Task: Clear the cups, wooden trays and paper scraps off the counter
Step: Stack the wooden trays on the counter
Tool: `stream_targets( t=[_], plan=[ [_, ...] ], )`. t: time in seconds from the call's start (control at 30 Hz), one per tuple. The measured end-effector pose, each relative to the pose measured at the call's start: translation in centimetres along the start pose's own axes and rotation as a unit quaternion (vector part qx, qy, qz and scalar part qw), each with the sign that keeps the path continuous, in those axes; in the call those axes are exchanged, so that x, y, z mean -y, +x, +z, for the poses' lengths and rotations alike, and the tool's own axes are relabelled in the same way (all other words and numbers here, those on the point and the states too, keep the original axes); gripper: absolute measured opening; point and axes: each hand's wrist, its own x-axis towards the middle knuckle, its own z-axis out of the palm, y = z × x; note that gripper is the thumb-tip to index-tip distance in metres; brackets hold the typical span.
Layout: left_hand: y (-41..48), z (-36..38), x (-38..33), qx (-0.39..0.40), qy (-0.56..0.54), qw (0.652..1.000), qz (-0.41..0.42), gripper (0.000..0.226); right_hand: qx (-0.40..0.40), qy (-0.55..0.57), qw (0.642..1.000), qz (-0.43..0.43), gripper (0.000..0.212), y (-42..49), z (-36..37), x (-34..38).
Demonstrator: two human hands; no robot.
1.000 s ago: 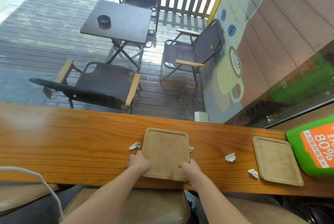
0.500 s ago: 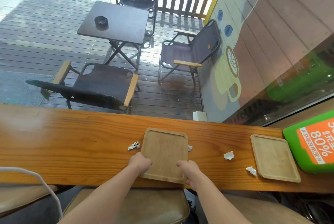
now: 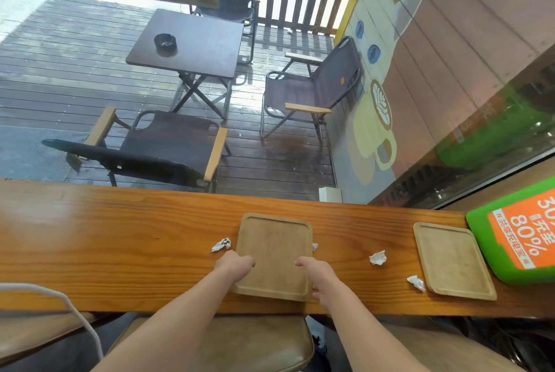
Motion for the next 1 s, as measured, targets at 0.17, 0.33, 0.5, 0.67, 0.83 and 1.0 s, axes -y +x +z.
stream_targets(
  t=[0.17, 0.33, 0.5, 0.67, 0.83, 1.0],
  plan=[
    [-0.4, 0.3, 0.2, 0.007, 0.026, 1.0, 0.007, 0.062, 0.002, -0.006, 1.0, -0.008, 0.077, -0.1, 0.2, -0.2],
    [-0.6, 0.3, 0.1, 0.009, 0.054, 0.998, 0.025, 0.056, 0.003, -0.02, 1.0, -0.021, 0.079, -0.2, 0.6, -0.8],
    [-1.8, 1.3, -0.8, -0.073, 0.13, 0.987, 0.06, 0.051, 0.006, -0.063, 0.997, -0.032, 0.062, -0.5, 0.1, -1.0],
    [-2.9, 4.5, -3.1, -0.075, 0.18, 0.972, 0.128, 0.052, 0.008, -0.041, 0.999, -0.02, 0.039, -1.3, -1.8, -1.6],
    [-4.0, 9.3, -6.6, -0.017, 0.216, 0.958, 0.186, 0.031, 0.01, 0.01, 1.0, -0.015, 0.025, -2.3, -5.7, -2.7],
    [-5.8, 14.6, -10.6, 0.021, 0.319, 0.907, 0.274, 0.023, -0.043, -0.018, 0.998, -0.048, 0.017, -2.5, -11.4, -4.8]
  ],
)
